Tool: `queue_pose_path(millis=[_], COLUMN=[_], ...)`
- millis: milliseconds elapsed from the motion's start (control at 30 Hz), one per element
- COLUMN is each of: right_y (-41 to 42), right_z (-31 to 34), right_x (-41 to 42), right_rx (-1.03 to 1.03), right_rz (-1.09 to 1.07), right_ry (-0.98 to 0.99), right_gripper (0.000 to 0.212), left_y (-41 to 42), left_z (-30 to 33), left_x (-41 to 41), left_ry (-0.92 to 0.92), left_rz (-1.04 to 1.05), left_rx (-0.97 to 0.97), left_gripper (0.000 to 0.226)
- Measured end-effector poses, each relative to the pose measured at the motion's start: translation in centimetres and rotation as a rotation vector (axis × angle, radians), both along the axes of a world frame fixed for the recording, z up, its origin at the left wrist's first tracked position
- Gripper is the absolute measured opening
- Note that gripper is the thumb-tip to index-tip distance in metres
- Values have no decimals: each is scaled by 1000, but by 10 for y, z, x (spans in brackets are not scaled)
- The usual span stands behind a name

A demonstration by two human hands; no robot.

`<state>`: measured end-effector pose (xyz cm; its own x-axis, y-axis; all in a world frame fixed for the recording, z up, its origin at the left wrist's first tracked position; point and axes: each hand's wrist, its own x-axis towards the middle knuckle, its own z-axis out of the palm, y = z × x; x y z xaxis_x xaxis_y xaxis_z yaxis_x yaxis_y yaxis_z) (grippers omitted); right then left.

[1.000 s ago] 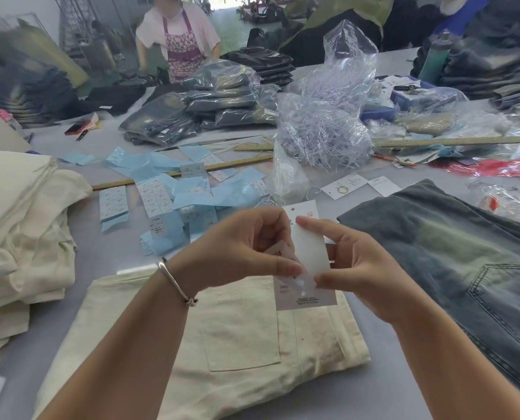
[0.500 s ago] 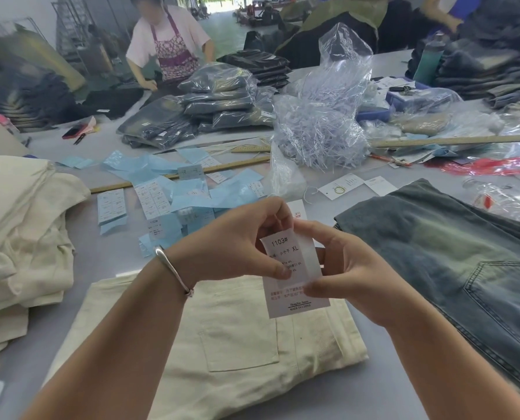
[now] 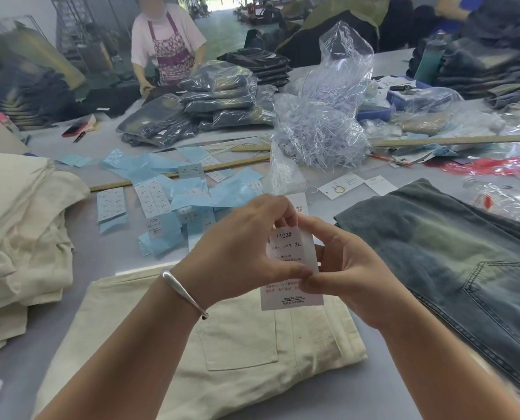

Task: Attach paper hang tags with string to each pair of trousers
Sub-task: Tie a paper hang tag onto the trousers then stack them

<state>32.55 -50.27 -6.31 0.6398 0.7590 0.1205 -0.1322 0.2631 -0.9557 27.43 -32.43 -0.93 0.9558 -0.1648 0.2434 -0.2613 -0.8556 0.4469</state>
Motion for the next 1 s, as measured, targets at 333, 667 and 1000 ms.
queue_pose_path(millis=[333, 667, 1000], right_y=[-1, 14, 24], right_z=[-6, -17, -11], right_x=[-1, -10, -1], right_rx=[121, 153, 35], right_rz=[-113, -285, -537], right_ry=[49, 165, 318], right_gripper=[86, 81, 31], left_y=[-7, -6, -14], left_z=[-27, -50, -77], left_x=[-10, -2, 0], left_ry=[-163, 449, 302], left_rz=[156, 146, 113], left_rx=[-205, -1200, -1172], left_gripper=[103, 31, 30])
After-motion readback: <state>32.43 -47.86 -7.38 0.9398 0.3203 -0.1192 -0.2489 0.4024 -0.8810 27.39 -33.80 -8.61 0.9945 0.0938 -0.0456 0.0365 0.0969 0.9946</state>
